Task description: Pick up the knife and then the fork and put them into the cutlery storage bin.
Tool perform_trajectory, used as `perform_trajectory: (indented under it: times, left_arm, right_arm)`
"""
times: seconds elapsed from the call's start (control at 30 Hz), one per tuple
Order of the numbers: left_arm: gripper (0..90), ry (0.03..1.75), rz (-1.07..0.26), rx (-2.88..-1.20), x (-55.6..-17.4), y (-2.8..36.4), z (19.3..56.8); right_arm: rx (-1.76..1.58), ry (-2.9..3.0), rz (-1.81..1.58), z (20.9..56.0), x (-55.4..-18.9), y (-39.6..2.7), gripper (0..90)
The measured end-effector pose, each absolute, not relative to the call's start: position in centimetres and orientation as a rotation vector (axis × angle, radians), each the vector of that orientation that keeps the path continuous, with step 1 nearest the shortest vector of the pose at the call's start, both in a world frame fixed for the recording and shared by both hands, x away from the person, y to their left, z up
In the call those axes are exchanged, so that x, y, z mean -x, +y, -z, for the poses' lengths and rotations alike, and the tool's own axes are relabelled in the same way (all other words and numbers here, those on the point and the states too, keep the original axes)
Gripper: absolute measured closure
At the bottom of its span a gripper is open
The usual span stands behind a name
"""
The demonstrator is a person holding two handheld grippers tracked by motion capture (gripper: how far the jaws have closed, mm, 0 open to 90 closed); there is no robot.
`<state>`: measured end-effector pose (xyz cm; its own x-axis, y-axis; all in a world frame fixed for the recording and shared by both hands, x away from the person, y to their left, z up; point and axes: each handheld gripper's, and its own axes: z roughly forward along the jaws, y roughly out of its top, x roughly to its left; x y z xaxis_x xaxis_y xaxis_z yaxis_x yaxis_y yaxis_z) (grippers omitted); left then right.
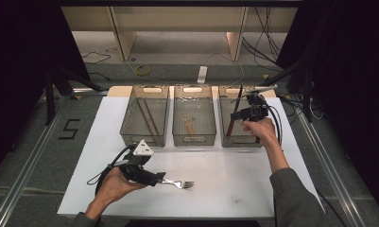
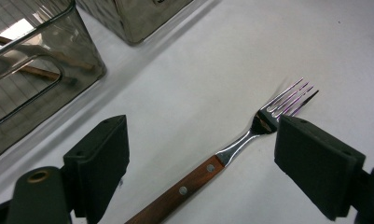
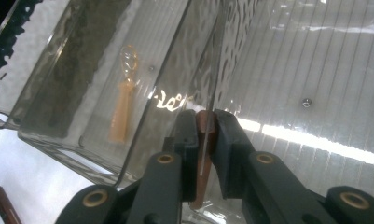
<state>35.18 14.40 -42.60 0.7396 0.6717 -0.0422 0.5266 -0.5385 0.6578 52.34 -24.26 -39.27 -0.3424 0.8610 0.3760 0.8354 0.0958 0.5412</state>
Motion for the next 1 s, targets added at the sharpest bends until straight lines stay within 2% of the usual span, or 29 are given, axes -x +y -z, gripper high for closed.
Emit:
perform_trajectory:
  times: [0.4, 0.5, 0.77, 1.0]
  left_arm:
    - [17.5, 0.908, -0.283, -2.272, -35.2, 14.5, 42.6]
    - [17.4, 0.913, -0.283, -2.271, -35.2, 14.5, 42.6]
    - [17.4, 0.913, -0.286, -2.273, -35.2, 14.5, 42.6]
    - [17.3, 0.917, -0.298, -2.270, -35.3, 14.5, 42.5]
  right_arm:
    - [-1.772, 2.304, -1.066, 39.8, -52.5, -23.6, 79.2]
    - [-1.769, 2.311, -1.076, 39.8, -52.5, -23.5, 67.1]
    - [-1.749, 2.273, -1.087, 38.9, -52.2, -23.8, 57.6]
    - [-1.686, 2.240, -1.112, 38.0, -51.2, -23.9, 42.5]
